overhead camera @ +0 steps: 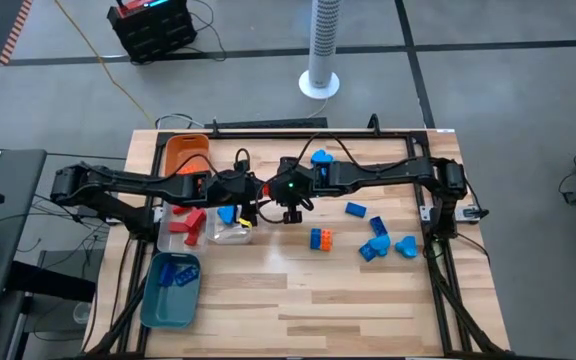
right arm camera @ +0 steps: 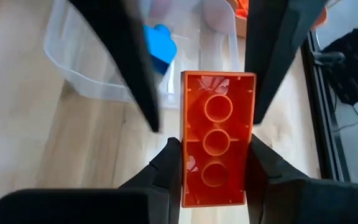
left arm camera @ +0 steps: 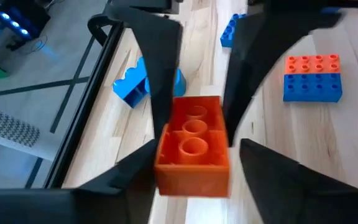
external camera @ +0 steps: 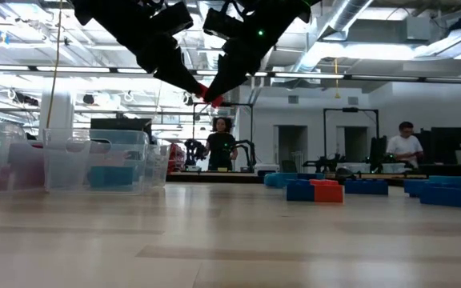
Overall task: Sort blocks
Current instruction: Put the orange game piece into the orange bin
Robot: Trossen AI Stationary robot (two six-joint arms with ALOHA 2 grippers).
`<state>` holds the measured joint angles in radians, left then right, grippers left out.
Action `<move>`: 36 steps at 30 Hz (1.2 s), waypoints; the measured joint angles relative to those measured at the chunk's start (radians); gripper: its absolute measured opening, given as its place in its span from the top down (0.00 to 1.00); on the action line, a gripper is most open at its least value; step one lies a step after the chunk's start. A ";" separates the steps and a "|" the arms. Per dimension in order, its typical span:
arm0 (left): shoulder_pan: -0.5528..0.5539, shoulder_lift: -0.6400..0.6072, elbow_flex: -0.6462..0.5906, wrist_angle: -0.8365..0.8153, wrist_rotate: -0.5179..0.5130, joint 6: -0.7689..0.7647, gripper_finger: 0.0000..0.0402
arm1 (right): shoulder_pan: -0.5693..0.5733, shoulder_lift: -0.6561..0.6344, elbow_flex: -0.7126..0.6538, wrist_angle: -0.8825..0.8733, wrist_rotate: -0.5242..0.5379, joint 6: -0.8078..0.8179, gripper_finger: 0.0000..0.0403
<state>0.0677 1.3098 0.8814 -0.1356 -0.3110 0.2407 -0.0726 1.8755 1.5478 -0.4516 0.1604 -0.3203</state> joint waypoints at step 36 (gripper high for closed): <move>0.501 -0.176 -0.084 -0.819 -0.267 -0.389 0.66 | -0.052 -0.018 0.001 -0.360 0.034 0.155 0.38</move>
<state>0.5684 1.1342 0.7972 -0.9548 -0.5783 -0.1482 -0.1246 1.8572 1.5490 -0.8112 0.1940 -0.1650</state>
